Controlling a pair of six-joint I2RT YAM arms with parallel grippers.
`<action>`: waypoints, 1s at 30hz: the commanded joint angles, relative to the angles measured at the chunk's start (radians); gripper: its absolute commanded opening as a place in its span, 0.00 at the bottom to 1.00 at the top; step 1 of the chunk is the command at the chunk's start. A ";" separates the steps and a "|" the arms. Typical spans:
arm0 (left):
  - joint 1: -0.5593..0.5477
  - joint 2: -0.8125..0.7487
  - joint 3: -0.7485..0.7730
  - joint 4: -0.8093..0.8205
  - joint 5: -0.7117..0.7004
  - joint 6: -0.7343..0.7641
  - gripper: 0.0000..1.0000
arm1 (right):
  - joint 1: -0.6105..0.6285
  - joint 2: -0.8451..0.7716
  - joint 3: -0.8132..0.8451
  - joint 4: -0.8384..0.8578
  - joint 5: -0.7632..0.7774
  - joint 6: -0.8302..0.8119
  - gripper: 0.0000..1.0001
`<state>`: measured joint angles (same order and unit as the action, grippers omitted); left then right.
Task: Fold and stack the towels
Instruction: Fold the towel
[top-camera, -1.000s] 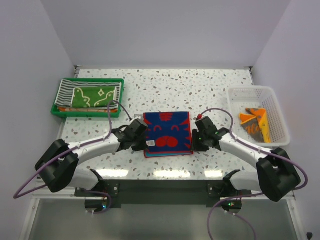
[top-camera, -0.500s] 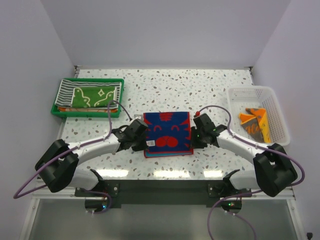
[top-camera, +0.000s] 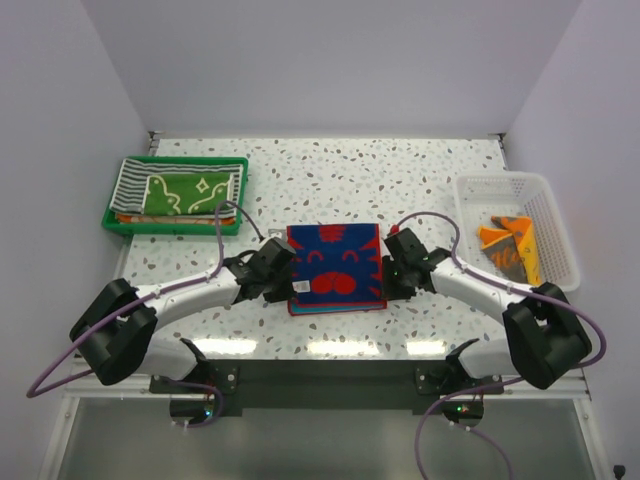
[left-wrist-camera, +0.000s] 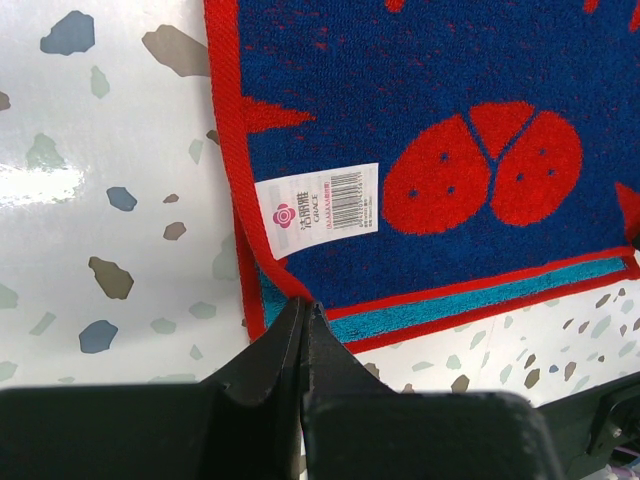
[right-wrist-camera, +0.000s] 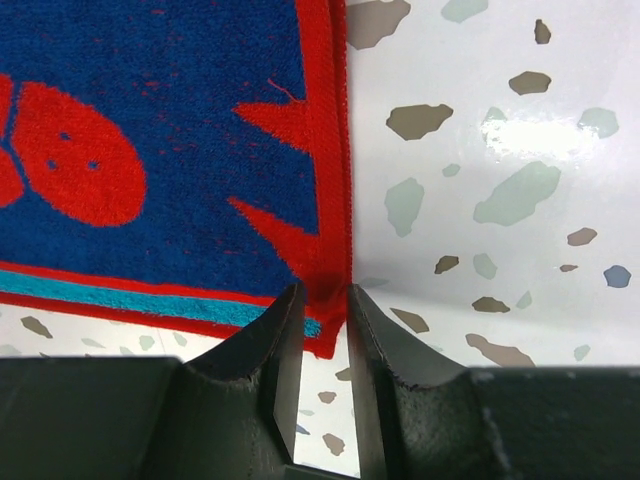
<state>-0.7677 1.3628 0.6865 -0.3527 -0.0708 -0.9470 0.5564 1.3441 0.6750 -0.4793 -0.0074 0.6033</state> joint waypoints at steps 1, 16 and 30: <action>0.002 -0.027 0.010 0.035 0.000 0.017 0.00 | 0.007 0.018 0.038 -0.013 0.030 0.003 0.28; 0.002 -0.031 0.005 0.035 -0.001 0.022 0.00 | 0.039 0.044 0.072 0.004 0.027 0.000 0.10; 0.004 -0.079 0.103 -0.120 -0.052 0.047 0.00 | 0.045 -0.019 0.241 -0.180 0.084 -0.077 0.00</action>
<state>-0.7677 1.3437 0.7128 -0.4095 -0.0856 -0.9245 0.5968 1.3815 0.8326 -0.5846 0.0380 0.5629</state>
